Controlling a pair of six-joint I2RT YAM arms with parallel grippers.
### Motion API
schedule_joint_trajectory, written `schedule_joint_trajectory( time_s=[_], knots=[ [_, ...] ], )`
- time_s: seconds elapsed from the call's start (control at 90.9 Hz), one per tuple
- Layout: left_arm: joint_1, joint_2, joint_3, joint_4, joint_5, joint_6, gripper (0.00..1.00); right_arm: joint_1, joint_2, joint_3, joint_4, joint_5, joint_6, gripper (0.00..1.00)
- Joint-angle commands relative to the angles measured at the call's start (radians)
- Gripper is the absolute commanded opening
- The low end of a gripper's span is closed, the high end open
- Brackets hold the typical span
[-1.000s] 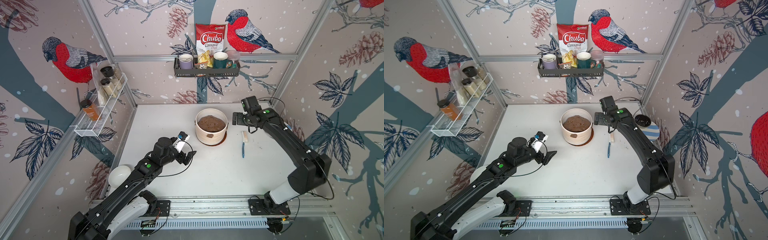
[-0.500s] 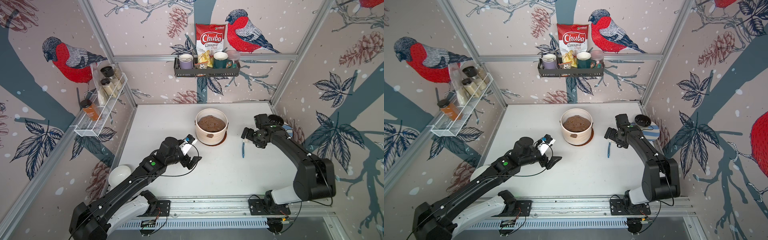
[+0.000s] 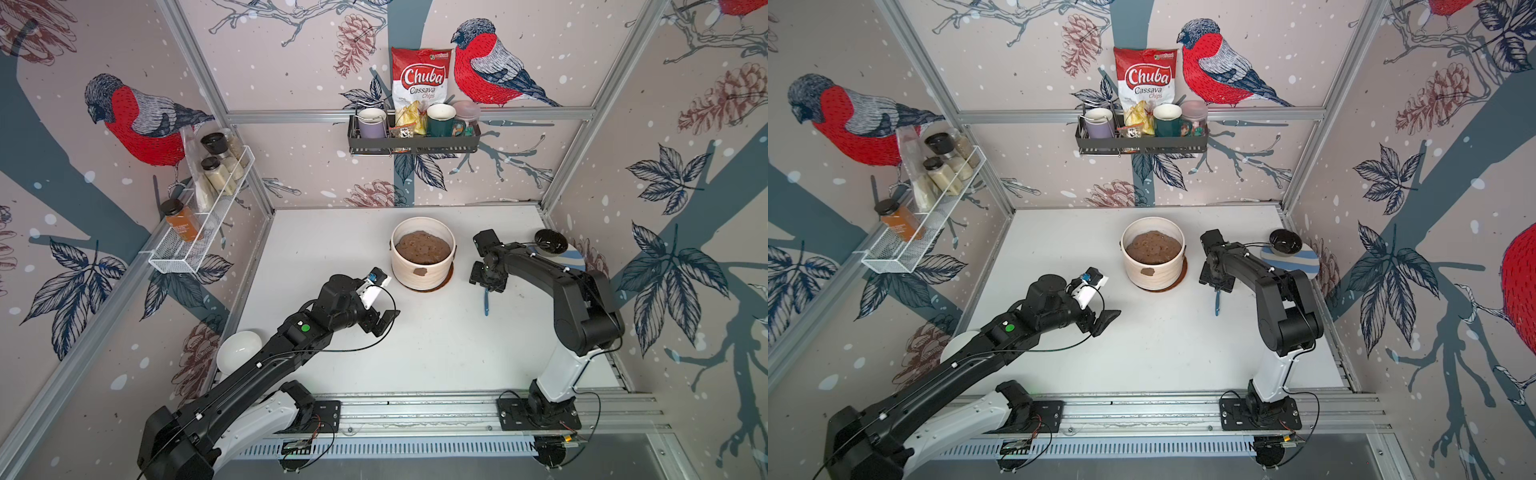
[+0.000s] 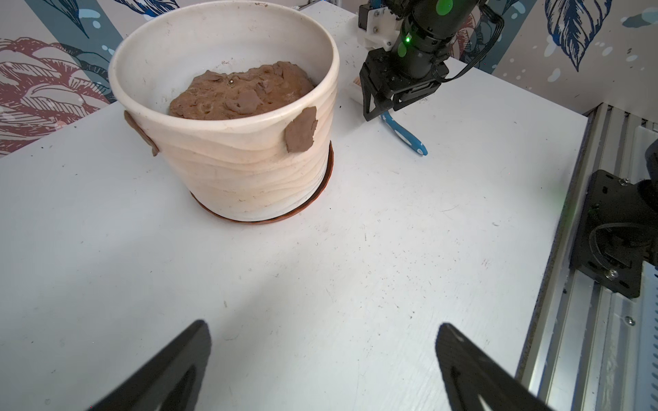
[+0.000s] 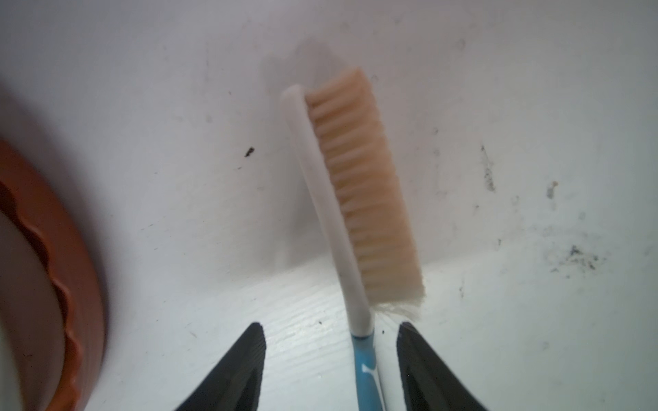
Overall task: Scrub the dried mud off the ceramic pot
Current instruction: Pick up the brush from the center of the board.
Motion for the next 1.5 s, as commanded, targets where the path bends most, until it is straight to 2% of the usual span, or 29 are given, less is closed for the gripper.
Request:
schedule_joint_trajectory(
  time_s=[0.0, 0.121, 0.187, 0.396, 0.473, 0.583, 0.693, 0.836, 0.913, 0.979, 1.078, 1.166, 1.342, 1.486],
  knots=[
    [-0.005, 0.003, 0.006, 0.014, 0.023, -0.003, 0.98, -0.001, 0.020, -0.023, 0.045, 0.029, 0.032, 0.56],
    [-0.005, 0.009, 0.008, 0.012, 0.029, -0.001, 0.98, -0.001, 0.042, -0.035, 0.080, 0.028, 0.028, 0.52],
    [-0.004, 0.007, 0.006, 0.015, 0.032, -0.001, 0.98, -0.002, 0.038, -0.039, 0.094, 0.037, 0.017, 0.45],
    [-0.005, 0.000, 0.001, 0.021, 0.030, -0.002, 0.98, -0.012, -0.004, -0.061, 0.103, 0.043, -0.013, 0.10],
    [-0.004, 0.000, -0.003, 0.030, 0.033, -0.009, 0.98, -0.011, -0.057, -0.077, 0.112, 0.029, -0.026, 0.04],
    [-0.005, -0.026, -0.019, 0.067, 0.051, -0.034, 0.98, -0.006, -0.172, -0.114, 0.137, 0.016, -0.042, 0.04],
    [-0.004, -0.091, -0.053, 0.173, 0.064, -0.153, 0.98, -0.003, -0.328, -0.158, 0.172, -0.012, -0.070, 0.03],
    [-0.004, -0.178, -0.041, 0.264, 0.057, -0.347, 0.99, 0.008, -0.616, -0.207, 0.283, -0.090, -0.134, 0.00],
    [-0.004, -0.207, -0.032, 0.324, 0.053, -0.467, 0.99, 0.025, -0.723, -0.206, 0.337, -0.162, -0.197, 0.00],
    [-0.004, -0.202, -0.017, 0.390, 0.069, -0.604, 0.99, 0.050, -0.778, -0.184, 0.386, -0.276, -0.282, 0.01],
    [-0.004, -0.158, 0.053, 0.423, 0.071, -0.776, 0.99, 0.127, -0.777, -0.086, 0.337, -0.372, -0.413, 0.00],
    [-0.004, -0.112, 0.135, 0.394, 0.073, -0.867, 0.99, 0.249, -0.739, 0.005, 0.260, -0.355, -0.546, 0.00],
    [-0.004, -0.081, 0.208, 0.390, 0.047, -0.902, 0.99, 0.513, -0.618, 0.146, 0.128, -0.175, -0.708, 0.00],
    [-0.004, -0.098, 0.169, 0.460, -0.005, -0.916, 0.99, 0.623, -0.538, 0.197, 0.133, -0.121, -0.745, 0.00]
  ],
)
